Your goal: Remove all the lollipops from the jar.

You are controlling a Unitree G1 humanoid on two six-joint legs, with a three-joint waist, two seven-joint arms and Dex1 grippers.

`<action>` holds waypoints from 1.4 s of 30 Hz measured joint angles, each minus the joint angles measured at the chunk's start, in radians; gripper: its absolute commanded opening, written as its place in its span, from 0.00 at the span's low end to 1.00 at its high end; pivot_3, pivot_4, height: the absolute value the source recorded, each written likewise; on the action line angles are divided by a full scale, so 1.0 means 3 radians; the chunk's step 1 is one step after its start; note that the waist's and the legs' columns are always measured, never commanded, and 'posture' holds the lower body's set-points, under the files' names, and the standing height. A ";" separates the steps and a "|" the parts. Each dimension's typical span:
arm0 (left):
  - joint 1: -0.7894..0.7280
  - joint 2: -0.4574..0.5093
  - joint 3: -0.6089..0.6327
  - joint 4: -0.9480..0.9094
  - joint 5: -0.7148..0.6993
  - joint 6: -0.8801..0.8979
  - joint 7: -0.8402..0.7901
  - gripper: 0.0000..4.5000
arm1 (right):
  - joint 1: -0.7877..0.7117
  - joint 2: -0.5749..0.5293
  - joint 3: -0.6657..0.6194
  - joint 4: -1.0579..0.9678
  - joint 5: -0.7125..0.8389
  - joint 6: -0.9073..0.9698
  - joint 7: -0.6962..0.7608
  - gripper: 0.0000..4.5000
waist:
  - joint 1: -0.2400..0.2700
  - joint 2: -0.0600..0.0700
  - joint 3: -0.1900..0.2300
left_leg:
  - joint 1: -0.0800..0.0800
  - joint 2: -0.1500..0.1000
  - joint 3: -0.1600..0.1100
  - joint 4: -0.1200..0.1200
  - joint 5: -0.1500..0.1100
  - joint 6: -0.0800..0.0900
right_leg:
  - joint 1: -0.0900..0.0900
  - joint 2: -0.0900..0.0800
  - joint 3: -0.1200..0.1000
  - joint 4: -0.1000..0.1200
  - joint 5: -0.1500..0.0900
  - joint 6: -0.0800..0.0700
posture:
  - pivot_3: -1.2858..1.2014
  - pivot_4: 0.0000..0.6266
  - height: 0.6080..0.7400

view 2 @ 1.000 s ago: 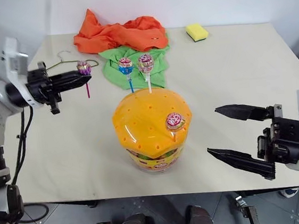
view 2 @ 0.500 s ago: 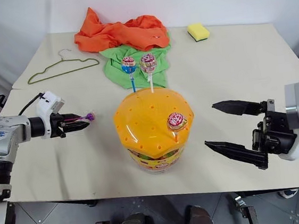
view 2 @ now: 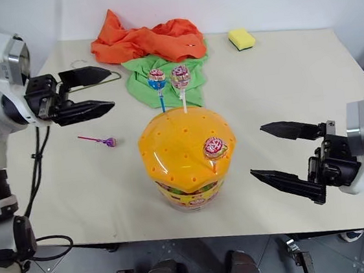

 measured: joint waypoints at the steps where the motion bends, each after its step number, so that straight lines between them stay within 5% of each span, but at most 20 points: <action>1: -0.0026 -0.0074 -0.0041 0.0032 -0.0008 -0.0034 -0.0084 0.99 | 0.0026 0.0002 -0.0017 -0.0028 0.0001 0.0001 -0.0019 1.00 | 0.0003 0.0000 0.0000 | 0.0000 0.0000 0.0000 0.0000 0.0000 0.0000 | 0.0000 0.0000 0.0000 0.0000 0.0000 0.0000 | 0.52 0.24 1.00; 12: -0.0566 -0.0827 -0.0476 0.0931 0.0199 -0.0551 -0.0460 0.99 | 0.0271 0.0091 -0.0231 -0.0243 0.0010 0.0002 -0.0232 1.00 | 0.0038 -0.0001 0.0000 | -0.0003 -0.0002 0.0001 0.0003 -0.0001 0.0001 | -0.0002 0.0001 0.0000 -0.0001 0.0000 0.0001 | 0.52 0.24 1.00; 16: -0.0680 -0.0929 -0.0483 0.1122 0.0267 -0.0689 -0.0479 0.80 | 0.0366 0.0138 -0.0290 -0.0307 0.0036 -0.0002 -0.0284 1.00 | 0.0031 -0.0001 0.0000 | -0.0003 -0.0001 0.0000 0.0002 -0.0001 0.0001 | -0.0001 0.0001 0.0000 -0.0001 0.0000 0.0001 | 0.52 0.24 1.00; 27: -0.0780 -0.0964 -0.0362 0.1005 0.0235 -0.0532 -0.0274 0.02 | 0.0386 0.0210 -0.0328 -0.0311 0.0066 -0.0075 -0.0306 1.00 | 0.0043 -0.0001 0.0000 | -0.0003 -0.0002 -0.0002 0.0003 -0.0001 0.0002 | -0.0001 0.0000 0.0000 -0.0001 0.0000 0.0001 | 0.52 0.24 1.00; 37: -0.0968 -0.0489 -0.0162 0.0887 0.0494 -0.0388 0.0618 0.00 | 0.0214 0.0114 -0.0320 -0.0156 0.0175 -0.0073 -0.0250 1.00 | 0.0034 -0.0001 0.0000 | -0.0002 -0.0001 -0.0004 0.0003 -0.0001 0.0002 | -0.0001 0.0000 0.0001 -0.0001 0.0000 0.0001 | 0.52 0.24 1.00; 42: -0.1002 0.0069 -0.0391 0.1032 0.1097 0.0465 0.1467 0.00 | 0.0156 0.0087 -0.0201 -0.0061 0.0105 -0.0073 -0.0181 1.00 | 0.0033 -0.0001 0.0000 | -0.0001 -0.0002 -0.0002 0.0001 -0.0001 0.0002 | -0.0001 0.0001 0.0001 -0.0001 0.0000 0.0001 | 0.52 0.24 1.00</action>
